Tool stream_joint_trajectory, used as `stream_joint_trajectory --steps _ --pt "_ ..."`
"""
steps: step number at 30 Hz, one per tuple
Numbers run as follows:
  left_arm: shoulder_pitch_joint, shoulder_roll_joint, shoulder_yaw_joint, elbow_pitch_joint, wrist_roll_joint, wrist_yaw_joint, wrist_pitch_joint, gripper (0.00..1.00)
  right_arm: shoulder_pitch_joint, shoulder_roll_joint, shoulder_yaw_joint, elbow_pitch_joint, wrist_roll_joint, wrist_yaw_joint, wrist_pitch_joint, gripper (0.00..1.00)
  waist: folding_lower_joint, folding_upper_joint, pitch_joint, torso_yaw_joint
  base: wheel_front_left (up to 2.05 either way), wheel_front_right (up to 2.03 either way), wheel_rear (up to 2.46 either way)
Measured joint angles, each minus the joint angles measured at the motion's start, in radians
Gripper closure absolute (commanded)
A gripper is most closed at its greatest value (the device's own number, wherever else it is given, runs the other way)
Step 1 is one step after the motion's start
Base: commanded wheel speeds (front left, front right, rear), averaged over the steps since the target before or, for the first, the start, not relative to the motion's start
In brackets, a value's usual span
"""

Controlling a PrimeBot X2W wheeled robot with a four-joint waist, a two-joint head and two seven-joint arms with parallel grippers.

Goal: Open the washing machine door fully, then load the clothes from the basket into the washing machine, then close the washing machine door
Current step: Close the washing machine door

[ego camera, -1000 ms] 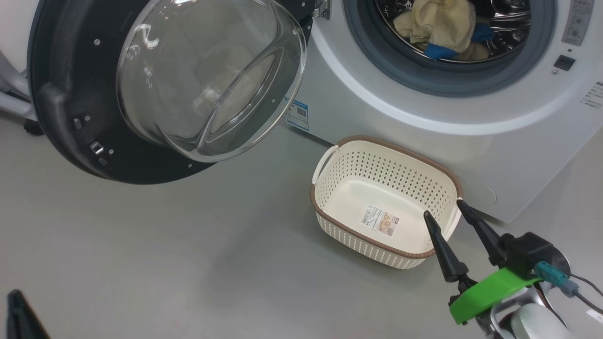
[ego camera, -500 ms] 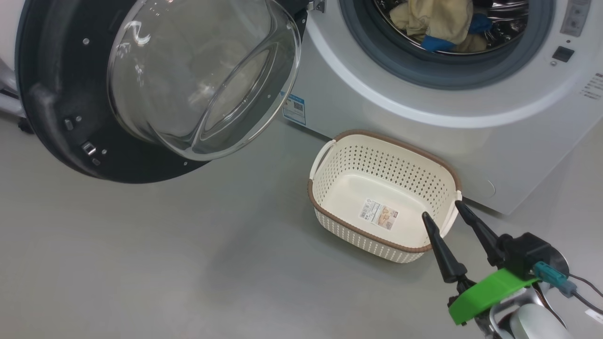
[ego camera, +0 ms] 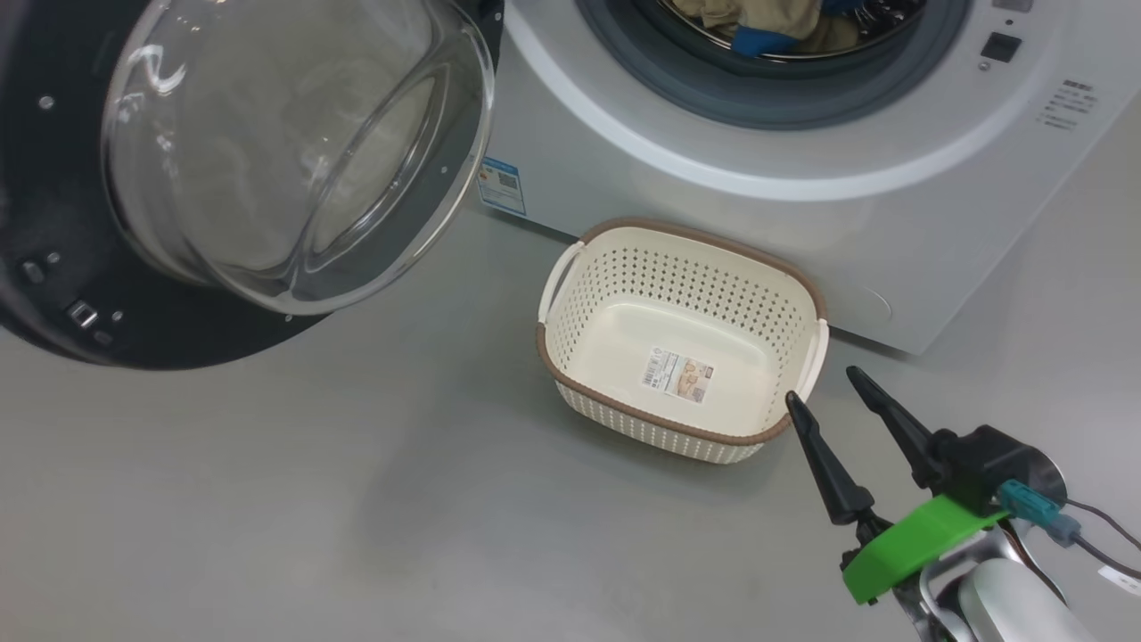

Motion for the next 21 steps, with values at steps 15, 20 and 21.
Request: stream_joint_trajectory --steps 15,20,21 --pt "-0.164 0.033 0.007 -0.060 -0.114 0.168 0.176 1.00 -0.026 -0.045 0.015 0.003 0.001 0.000 0.000 0.00 0.0000 0.0000 0.053 -0.104 0.00 0.00 0.00" --pt "-0.164 -0.020 0.016 -0.168 -0.150 0.239 0.212 1.00 -0.026 -0.056 0.016 0.003 0.009 0.000 0.000 0.00 0.0000 0.0000 0.064 -0.118 0.00 0.00 0.00" --pt "-0.164 -0.028 0.016 -0.193 -0.150 0.251 0.218 1.00 -0.026 -0.058 0.018 0.003 0.009 0.000 0.000 0.00 0.0000 0.0000 0.066 -0.120 0.00 0.00 0.00"
